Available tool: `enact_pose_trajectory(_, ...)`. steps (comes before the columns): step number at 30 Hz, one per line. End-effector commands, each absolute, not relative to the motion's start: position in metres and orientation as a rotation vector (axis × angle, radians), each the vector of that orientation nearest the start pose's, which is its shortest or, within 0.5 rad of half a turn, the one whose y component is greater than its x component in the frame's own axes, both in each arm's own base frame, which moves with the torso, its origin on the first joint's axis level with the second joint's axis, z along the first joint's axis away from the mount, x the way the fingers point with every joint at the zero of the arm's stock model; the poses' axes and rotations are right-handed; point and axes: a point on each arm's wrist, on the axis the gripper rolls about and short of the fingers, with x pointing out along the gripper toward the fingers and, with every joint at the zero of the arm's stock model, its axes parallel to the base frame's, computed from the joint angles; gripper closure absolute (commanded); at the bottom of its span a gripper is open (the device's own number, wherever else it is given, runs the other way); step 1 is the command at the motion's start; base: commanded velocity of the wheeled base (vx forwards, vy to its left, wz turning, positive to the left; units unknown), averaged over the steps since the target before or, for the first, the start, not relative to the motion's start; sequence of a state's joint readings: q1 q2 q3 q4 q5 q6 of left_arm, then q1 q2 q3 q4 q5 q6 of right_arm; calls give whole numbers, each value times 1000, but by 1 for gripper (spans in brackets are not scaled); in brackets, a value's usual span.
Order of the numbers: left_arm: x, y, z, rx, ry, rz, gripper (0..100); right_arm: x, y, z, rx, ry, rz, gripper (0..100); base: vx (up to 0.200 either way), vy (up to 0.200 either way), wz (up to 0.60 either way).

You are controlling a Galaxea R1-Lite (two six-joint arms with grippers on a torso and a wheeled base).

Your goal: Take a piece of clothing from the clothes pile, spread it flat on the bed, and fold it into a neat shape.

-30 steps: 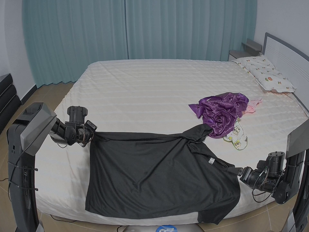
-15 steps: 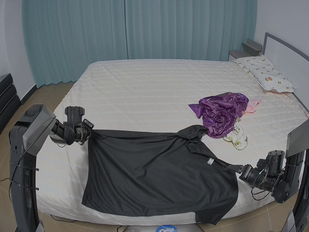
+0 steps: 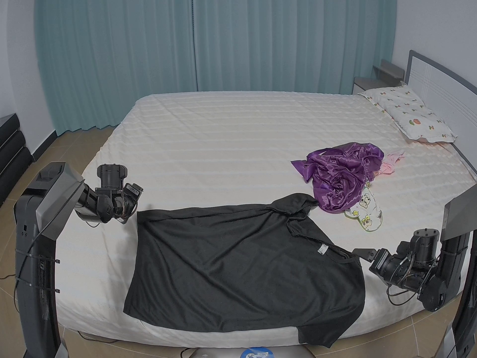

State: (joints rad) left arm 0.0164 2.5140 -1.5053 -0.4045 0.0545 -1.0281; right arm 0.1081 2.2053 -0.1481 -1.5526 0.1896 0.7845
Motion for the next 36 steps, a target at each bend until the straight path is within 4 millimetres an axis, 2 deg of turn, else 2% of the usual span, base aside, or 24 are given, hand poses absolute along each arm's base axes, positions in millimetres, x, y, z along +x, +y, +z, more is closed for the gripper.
enact_pose_trajectory(1, 477, 10, 14, -1030, 526, 380, 0, 266, 48, 10, 756, 507, 109, 0, 0, 0, 0)
enact_pose_trajectory(3, 473, 10, 21, -1059, 532, 362, 0, 273, 57, 9, 739, 492, 115, 0, 0, 0, 0)
enact_pose_trajectory(5, 459, 9, 29, -1116, 599, 294, 0, 292, 82, 4, 671, 493, 111, 0, 0, 0, 0)
enact_pose_trajectory(7, 449, 10, 34, -1144, 637, 258, 0, 307, 94, 3, 570, 495, 82, 0, 0, 0, 0)
enact_pose_trajectory(13, 437, 11, 30, -1163, 687, 251, 0, 346, 133, 4, 281, 498, 170, 0, 0, 0, 0)
enact_pose_trajectory(17, 434, 11, 26, -1163, 701, 262, 0, 373, 155, -10, 109, 531, 217, 0, 0, 0, 0)
enact_pose_trajectory(19, 431, 11, 25, -1161, 708, 266, 0, 385, 161, -19, 70, 549, 222, 0, 0, 0, 0)
enact_pose_trajectory(20, 431, 11, 25, -1161, 708, 266, 0, 385, 161, -19, 70, 549, 222, 0, 0, 0, 0)
enact_pose_trajectory(23, 431, 11, 25, -1160, 710, 266, 0, 398, 169, -39, 6, 574, 217, 0, 0, 0, 0)
enact_pose_trajectory(36, 431, 11, 23, -1155, 713, 266, 0, 424, 172, -45, -63, 586, 217, 0, 0, 0, 0)
